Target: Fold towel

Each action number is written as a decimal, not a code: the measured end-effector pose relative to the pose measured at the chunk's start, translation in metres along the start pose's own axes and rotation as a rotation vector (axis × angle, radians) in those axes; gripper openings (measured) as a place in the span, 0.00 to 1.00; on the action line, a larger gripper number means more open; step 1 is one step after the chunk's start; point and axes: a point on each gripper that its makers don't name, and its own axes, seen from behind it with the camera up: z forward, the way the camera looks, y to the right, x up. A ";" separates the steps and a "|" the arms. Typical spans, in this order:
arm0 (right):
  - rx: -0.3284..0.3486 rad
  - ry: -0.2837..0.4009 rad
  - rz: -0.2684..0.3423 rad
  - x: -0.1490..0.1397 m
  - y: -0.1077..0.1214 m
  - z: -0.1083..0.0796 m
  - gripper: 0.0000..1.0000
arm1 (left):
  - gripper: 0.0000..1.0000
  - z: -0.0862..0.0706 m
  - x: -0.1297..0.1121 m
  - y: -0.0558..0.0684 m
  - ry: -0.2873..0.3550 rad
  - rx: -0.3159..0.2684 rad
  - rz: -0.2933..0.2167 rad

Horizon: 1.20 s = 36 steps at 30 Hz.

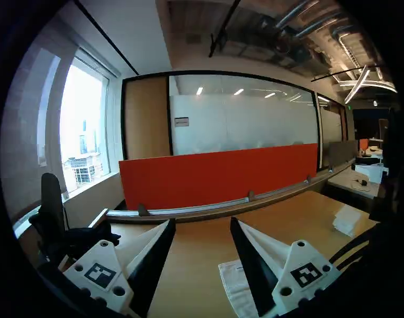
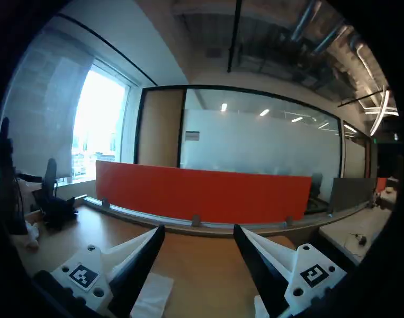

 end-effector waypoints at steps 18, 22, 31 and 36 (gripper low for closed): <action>0.320 -0.241 -0.139 -0.059 -0.057 -0.008 1.00 | 0.76 -0.004 -0.058 0.042 -0.189 -0.232 0.077; 0.363 -0.298 -0.152 -0.077 -0.065 -0.010 1.00 | 0.76 -0.005 -0.071 0.054 -0.233 -0.293 0.095; 0.408 -0.363 -0.167 -0.104 -0.073 -0.014 1.00 | 0.76 -0.005 -0.098 0.066 -0.290 -0.338 0.111; 0.431 -0.399 -0.185 -0.126 -0.078 -0.018 1.00 | 0.76 -0.007 -0.120 0.074 -0.318 -0.359 0.123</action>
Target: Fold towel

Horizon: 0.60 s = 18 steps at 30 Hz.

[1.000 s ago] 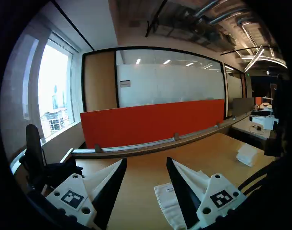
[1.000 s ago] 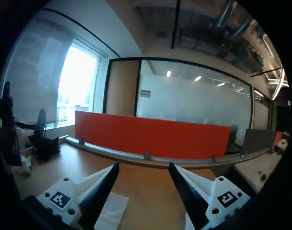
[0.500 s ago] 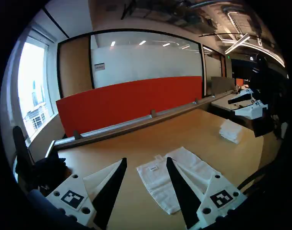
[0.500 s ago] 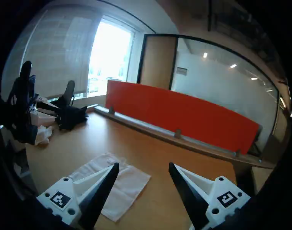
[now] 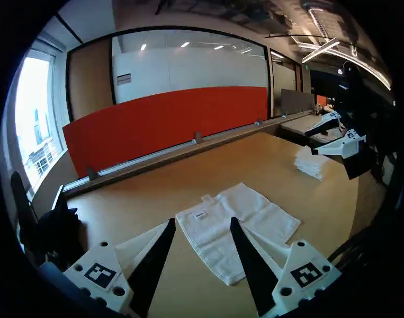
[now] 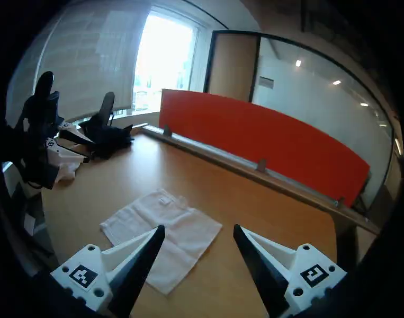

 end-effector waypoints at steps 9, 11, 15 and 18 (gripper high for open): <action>0.039 -0.045 -0.015 -0.040 -0.015 0.018 1.00 | 0.76 0.017 -0.042 0.017 -0.055 -0.030 0.027; 0.049 -0.055 -0.021 -0.049 -0.020 0.023 1.00 | 0.76 0.021 -0.052 0.021 -0.070 -0.042 0.032; 0.063 -0.079 -0.031 -0.067 -0.027 0.033 1.00 | 0.76 0.029 -0.073 0.027 -0.105 -0.058 0.040; 0.072 -0.103 -0.033 -0.082 -0.032 0.041 1.00 | 0.76 0.035 -0.088 0.031 -0.134 -0.069 0.044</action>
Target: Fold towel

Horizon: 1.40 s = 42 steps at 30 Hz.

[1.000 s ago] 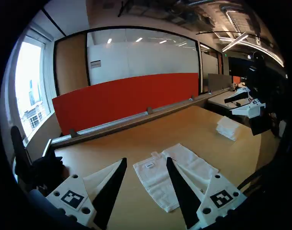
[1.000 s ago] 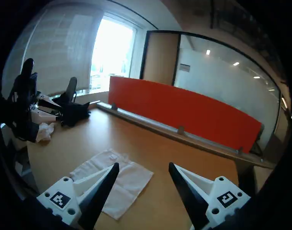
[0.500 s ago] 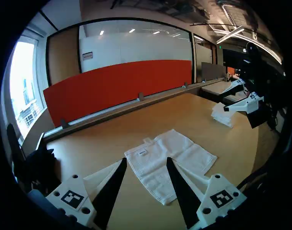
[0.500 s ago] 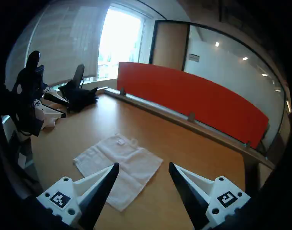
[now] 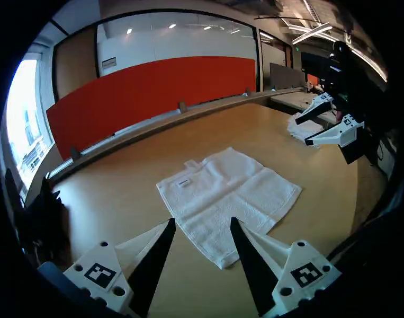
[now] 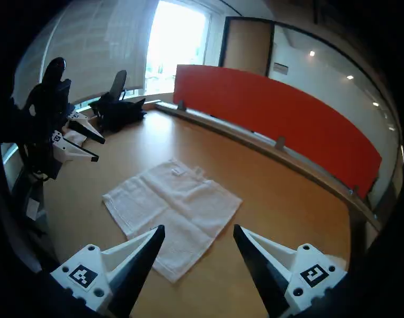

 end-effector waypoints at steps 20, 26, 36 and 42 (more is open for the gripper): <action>0.071 -0.195 0.000 -0.096 -0.027 0.041 1.00 | 0.76 0.046 -0.079 0.022 -0.180 -0.073 -0.010; 0.092 -0.250 0.008 -0.117 -0.033 0.047 1.00 | 0.76 0.056 -0.101 0.027 -0.246 -0.092 0.003; 0.122 -0.311 0.006 -0.138 -0.039 0.050 1.00 | 0.76 0.062 -0.116 0.030 -0.305 -0.113 0.004; 0.134 -0.323 -0.004 -0.140 -0.039 0.051 0.98 | 0.76 0.062 -0.122 0.032 -0.326 -0.121 0.001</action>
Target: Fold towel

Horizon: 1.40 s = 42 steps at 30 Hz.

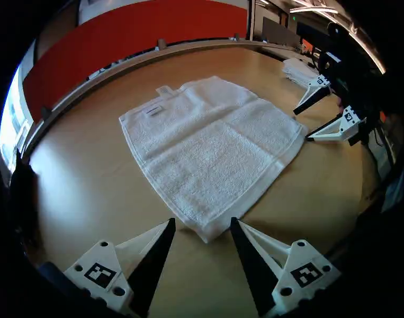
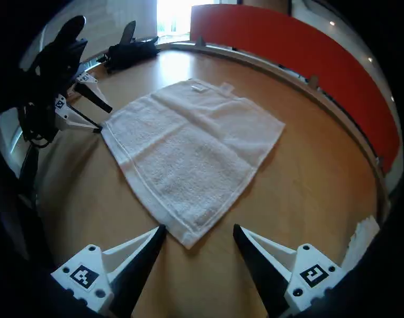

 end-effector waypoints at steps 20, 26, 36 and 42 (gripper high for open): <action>0.055 -0.012 -0.011 0.001 -0.008 0.002 0.66 | 0.75 0.001 -0.006 0.004 -0.034 0.000 -0.023; 0.059 -0.013 -0.013 0.001 -0.009 0.003 0.57 | 0.63 0.001 -0.005 0.004 -0.040 0.010 -0.028; 0.063 -0.009 -0.019 0.002 -0.012 0.003 0.44 | 0.46 -0.001 -0.006 0.005 -0.041 0.019 -0.040; 0.062 -0.008 -0.015 0.001 -0.011 0.002 0.35 | 0.24 -0.001 -0.007 0.006 -0.045 0.020 -0.041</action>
